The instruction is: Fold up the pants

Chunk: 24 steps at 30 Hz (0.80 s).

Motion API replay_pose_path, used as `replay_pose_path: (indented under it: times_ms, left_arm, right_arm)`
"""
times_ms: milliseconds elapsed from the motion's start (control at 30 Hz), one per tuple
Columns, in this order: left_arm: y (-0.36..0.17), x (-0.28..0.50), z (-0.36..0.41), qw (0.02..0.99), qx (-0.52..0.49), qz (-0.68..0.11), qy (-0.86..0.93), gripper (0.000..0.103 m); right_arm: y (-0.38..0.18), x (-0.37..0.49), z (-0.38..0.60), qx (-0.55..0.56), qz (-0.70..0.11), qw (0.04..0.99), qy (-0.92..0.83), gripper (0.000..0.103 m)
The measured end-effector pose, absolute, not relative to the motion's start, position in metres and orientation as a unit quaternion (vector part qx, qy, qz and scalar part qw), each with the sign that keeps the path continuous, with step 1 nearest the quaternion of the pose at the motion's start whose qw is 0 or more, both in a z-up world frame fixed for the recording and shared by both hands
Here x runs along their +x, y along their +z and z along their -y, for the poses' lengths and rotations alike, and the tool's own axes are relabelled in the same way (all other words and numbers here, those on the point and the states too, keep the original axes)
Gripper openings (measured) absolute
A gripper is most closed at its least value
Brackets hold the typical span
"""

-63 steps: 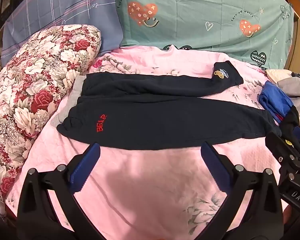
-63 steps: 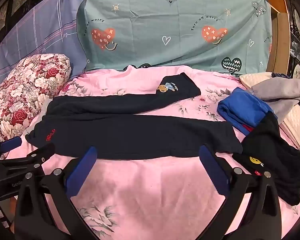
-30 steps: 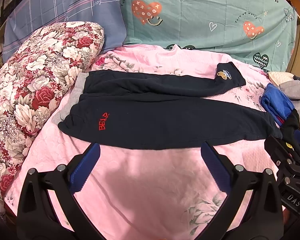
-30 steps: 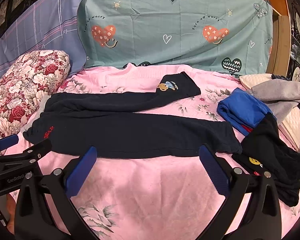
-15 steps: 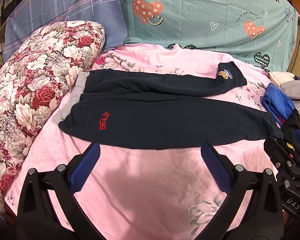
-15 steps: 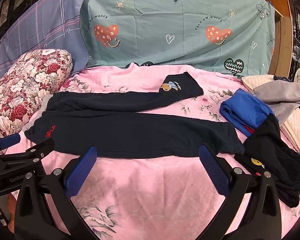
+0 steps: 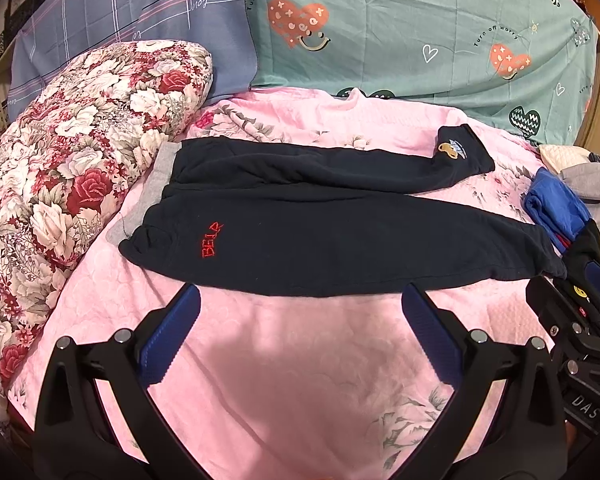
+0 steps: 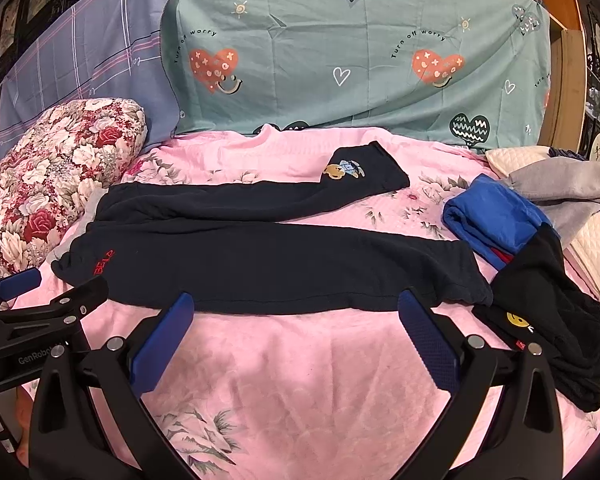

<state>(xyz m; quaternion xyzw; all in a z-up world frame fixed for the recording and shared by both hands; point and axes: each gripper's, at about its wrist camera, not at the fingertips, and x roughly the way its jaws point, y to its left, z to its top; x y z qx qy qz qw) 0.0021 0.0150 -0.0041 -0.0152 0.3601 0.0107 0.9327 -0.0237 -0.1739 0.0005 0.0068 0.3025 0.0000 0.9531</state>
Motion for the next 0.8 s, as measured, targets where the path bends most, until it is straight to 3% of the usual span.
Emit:
replay_pose_path:
  times_ms: [800]
  left_arm:
    - [-0.0077,0.0013,-0.0176,0.931,-0.019,-0.365,0.013,0.101]
  right_arm:
    - [-0.0028,-0.023,0.1702,0.005,-0.307,0.952,0.0,0.102]
